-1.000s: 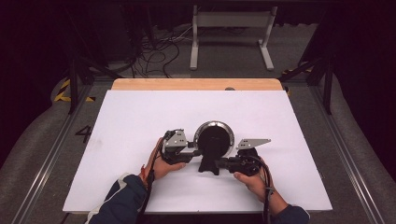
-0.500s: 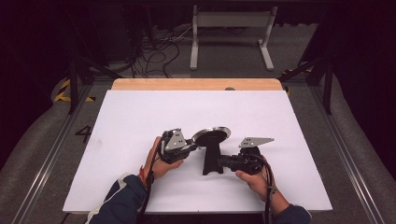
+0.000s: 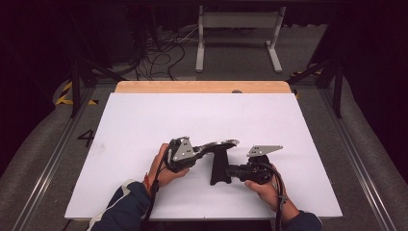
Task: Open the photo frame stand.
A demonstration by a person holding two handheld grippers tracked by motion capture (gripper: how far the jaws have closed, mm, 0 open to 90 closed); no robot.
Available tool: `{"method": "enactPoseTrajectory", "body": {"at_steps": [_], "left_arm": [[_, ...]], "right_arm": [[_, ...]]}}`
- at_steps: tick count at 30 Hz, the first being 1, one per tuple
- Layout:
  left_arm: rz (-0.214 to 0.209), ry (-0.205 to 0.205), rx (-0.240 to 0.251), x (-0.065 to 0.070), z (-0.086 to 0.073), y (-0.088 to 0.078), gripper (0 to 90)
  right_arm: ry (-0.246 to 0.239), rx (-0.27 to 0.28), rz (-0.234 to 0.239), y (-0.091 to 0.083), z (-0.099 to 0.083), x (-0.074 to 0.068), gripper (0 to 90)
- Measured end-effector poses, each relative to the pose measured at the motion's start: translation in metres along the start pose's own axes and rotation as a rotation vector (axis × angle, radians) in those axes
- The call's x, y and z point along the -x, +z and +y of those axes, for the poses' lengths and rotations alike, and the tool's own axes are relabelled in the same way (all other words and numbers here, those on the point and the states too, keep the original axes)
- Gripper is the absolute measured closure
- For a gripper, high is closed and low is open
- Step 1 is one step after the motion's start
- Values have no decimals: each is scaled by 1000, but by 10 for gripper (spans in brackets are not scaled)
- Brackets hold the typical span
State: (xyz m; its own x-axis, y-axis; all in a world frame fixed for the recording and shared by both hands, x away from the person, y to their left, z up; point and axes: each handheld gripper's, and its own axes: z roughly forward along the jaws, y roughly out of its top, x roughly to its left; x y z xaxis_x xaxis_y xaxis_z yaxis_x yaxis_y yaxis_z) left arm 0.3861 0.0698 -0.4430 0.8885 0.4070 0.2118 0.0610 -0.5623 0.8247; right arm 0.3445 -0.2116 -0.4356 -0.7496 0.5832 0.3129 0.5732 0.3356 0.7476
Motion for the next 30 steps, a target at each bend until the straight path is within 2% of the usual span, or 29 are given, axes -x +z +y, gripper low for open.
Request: {"method": "enactPoseTrajectory", "body": {"at_steps": [4,16,23,27,30], "left_arm": [[-4,10,-3,1,0,0,778],[-16,-7,6,1,-2,0,771],[-27,-25,11,0,-3,0,761],[-49,-25,6,-1,-4,2,713],[-52,-32,3,-1,-4,2,690]], "right_arm": [[-1,-9,-11,0,-2,-1,791],[-16,-13,-34,-2,-5,-3,807],[-56,51,-108,-19,-1,-10,829],[-85,85,-154,-25,0,-17,892],[-122,110,-185,-29,2,-24,900]]}}
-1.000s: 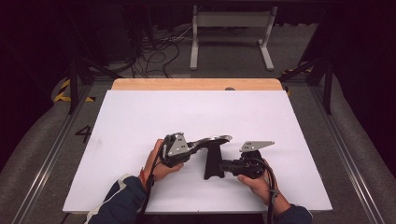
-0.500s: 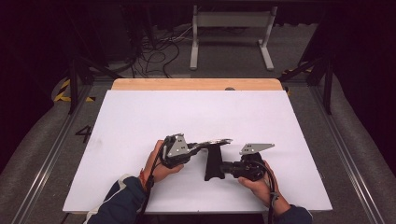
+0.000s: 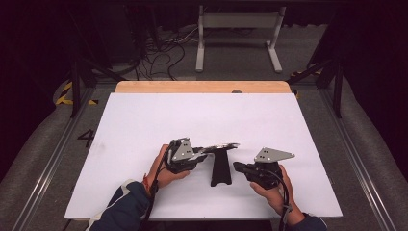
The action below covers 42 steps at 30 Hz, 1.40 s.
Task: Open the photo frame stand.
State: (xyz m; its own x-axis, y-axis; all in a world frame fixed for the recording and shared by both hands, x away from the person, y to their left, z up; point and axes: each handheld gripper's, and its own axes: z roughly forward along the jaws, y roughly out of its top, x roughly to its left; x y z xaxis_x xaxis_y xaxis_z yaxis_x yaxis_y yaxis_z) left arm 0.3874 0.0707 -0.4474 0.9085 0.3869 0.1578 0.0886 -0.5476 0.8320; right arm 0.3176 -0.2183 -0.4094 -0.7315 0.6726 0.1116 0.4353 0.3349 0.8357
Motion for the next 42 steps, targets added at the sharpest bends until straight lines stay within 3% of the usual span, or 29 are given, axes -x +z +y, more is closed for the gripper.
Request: {"method": "enactPoseTrajectory", "body": {"at_steps": [7,11,16,28,34,42], "left_arm": [[-2,9,-10,-1,0,4,671],[4,4,-18,0,0,7,660],[5,1,-26,0,-1,10,656],[35,-4,-51,0,-2,14,685],[40,-21,-42,0,-2,14,768],[49,-9,-51,1,-2,13,775]], "right_arm": [[-73,105,-42,-8,7,-19,900],[-113,117,-47,-2,9,-32,900],[-127,121,-39,8,8,-46,900],[-140,65,-34,41,3,-65,900],[-126,54,-110,57,-5,-74,900],[-128,-2,-135,67,-11,-76,900]]}}
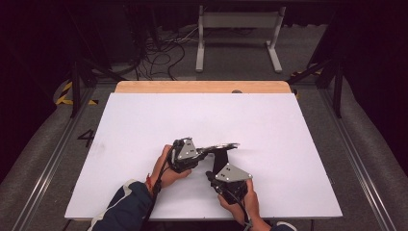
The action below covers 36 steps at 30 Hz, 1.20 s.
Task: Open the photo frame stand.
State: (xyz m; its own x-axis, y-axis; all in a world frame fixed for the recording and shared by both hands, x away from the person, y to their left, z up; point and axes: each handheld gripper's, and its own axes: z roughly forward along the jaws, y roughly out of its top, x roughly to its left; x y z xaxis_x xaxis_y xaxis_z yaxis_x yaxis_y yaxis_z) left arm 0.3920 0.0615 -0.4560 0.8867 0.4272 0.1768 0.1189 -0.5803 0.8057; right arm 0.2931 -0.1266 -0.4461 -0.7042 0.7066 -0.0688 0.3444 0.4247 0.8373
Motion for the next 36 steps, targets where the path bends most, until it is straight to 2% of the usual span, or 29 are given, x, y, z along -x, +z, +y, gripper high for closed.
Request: {"method": "enactPoseTrajectory", "body": {"at_steps": [2,6,12,21,36], "left_arm": [[5,5,-1,1,0,0,780],[19,22,-12,3,1,0,786],[18,21,-11,3,1,-1,786],[19,16,-9,3,1,-1,785],[24,19,-13,4,1,-1,791]], "right_arm": [[-21,-10,-15,1,0,-3,900],[-25,-26,-26,2,-1,-7,900],[-40,-28,-16,9,0,-15,900],[-2,-55,-25,12,-4,-10,900],[-8,-67,-41,13,-4,-12,900]]}}
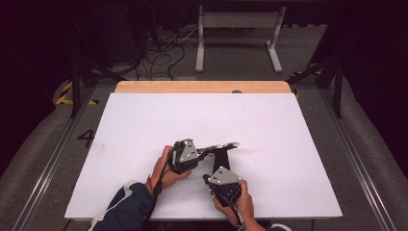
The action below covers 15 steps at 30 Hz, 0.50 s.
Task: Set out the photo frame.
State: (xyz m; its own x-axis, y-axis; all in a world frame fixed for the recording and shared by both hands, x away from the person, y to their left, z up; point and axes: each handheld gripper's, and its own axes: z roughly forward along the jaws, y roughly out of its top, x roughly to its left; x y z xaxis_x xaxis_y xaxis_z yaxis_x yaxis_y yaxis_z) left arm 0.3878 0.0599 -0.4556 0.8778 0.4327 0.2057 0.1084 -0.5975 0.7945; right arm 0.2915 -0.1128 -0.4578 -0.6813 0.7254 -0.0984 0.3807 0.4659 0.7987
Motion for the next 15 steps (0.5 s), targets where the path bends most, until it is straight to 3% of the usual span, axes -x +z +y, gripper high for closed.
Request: {"method": "enactPoseTrajectory", "body": {"at_steps": [15], "left_arm": [[40,23,-17,6,0,-3,804]], "right_arm": [[17,-20,-3,-3,-3,3,900]]}}
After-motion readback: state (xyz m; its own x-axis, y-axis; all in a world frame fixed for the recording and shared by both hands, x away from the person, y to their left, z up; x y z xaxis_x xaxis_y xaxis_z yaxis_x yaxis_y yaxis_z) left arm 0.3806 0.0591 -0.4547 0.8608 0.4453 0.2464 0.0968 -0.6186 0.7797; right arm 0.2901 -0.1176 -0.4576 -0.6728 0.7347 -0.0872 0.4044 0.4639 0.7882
